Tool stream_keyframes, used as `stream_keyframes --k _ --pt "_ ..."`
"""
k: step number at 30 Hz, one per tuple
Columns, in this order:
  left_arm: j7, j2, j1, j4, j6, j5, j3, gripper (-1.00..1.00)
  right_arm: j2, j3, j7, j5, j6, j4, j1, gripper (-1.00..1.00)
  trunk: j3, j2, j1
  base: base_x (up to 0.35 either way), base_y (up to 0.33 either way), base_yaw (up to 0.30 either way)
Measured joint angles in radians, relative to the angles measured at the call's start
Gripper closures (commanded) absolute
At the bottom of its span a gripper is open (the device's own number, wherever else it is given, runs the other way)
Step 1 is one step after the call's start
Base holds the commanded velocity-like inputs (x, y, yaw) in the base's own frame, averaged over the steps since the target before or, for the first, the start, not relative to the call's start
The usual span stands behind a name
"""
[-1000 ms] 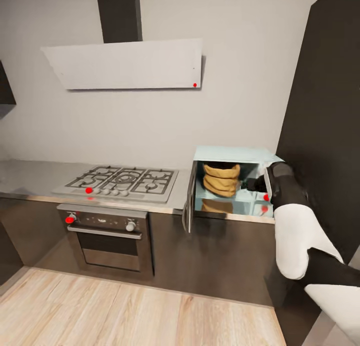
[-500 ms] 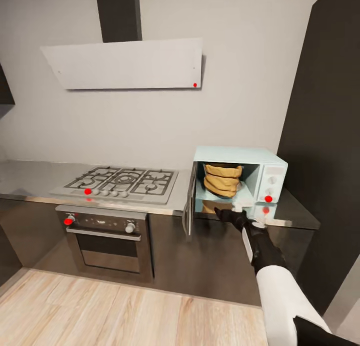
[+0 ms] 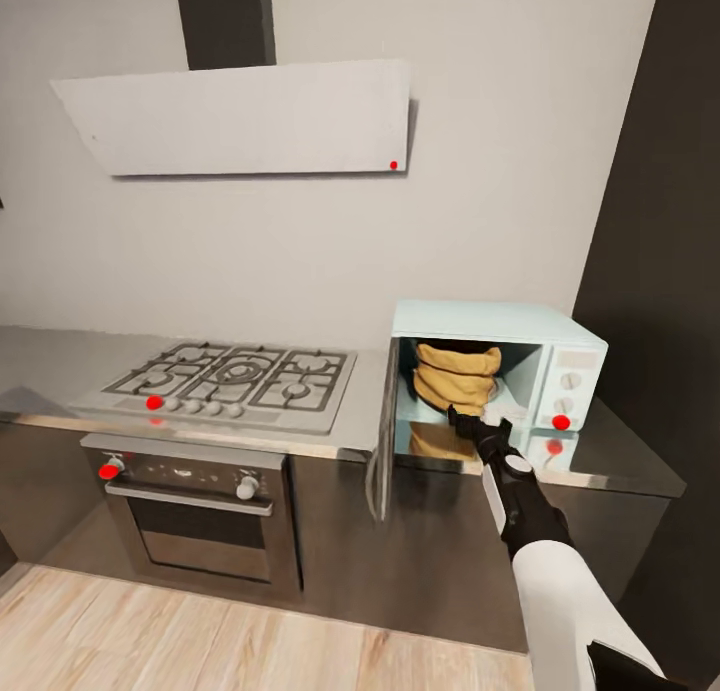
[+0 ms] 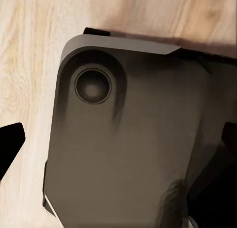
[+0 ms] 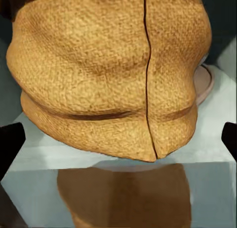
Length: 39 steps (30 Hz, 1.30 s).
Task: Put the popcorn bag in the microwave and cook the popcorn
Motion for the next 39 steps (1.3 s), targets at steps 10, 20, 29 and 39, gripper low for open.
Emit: stream_keyframes --k 10,20,29,39 --pt "0.0 0.0 0.0 0.0 0.0 0.005 0.0 -1.0 -0.001 -0.001 -0.027 0.0 -0.016 -0.002 0.002 -1.0 0.0 0.0 0.0 0.292 0.0 0.0" --pt "0.0 0.0 0.0 0.0 0.0 0.006 0.0 -1.0 -0.003 -0.001 -0.028 -0.001 -0.016 -0.002 0.002 -1.0 0.0 0.0 0.0 0.23 0.0 0.0" --pt "0.001 0.0 0.0 0.001 -0.005 0.009 0.006 -1.0 -0.011 -0.002 -0.023 0.002 -0.001 -0.002 0.002 -1.0 0.0 0.0 0.001 -0.149 0.0 0.0" --pt "0.001 0.0 0.0 0.001 -0.012 0.009 0.006 -1.0 -0.013 -0.002 -0.022 0.009 0.025 -0.013 0.001 -1.0 0.0 0.0 0.001 -0.343 0.0 0.0"
